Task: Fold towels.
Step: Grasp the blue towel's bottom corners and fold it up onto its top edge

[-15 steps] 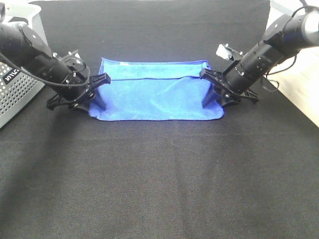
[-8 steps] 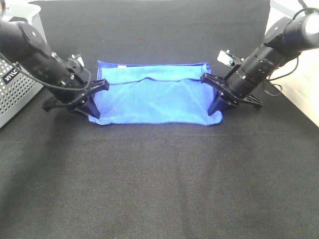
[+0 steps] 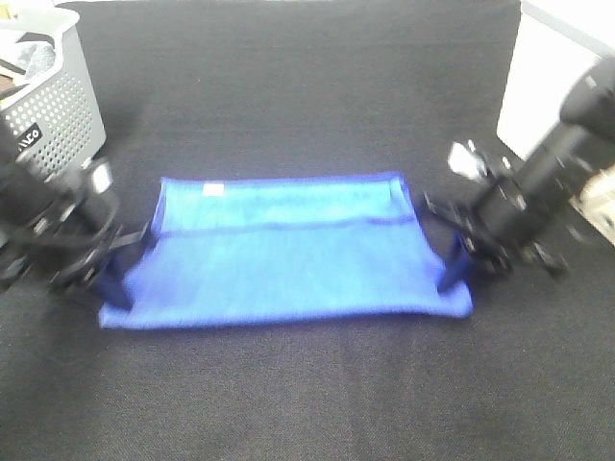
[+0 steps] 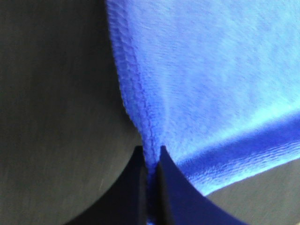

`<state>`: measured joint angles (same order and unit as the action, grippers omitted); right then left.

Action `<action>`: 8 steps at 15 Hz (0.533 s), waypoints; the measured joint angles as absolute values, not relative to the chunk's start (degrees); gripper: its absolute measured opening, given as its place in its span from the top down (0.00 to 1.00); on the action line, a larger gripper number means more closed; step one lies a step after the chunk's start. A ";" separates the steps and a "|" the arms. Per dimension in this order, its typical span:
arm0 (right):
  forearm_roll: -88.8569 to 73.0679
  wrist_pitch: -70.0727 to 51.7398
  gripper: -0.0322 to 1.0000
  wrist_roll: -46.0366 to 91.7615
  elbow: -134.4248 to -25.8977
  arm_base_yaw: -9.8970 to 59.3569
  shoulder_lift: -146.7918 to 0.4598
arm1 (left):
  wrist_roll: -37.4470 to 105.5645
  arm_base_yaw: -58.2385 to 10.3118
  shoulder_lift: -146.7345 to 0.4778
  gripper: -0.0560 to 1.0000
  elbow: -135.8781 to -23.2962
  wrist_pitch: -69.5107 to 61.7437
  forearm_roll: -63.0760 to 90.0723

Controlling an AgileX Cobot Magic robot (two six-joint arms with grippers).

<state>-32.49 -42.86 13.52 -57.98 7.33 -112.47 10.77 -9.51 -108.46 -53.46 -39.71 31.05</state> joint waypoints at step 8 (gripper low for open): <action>-32.54 -41.54 0.97 16.27 -58.33 7.33 -109.78 | 11.92 -9.68 -105.60 0.94 -54.95 -36.73 31.74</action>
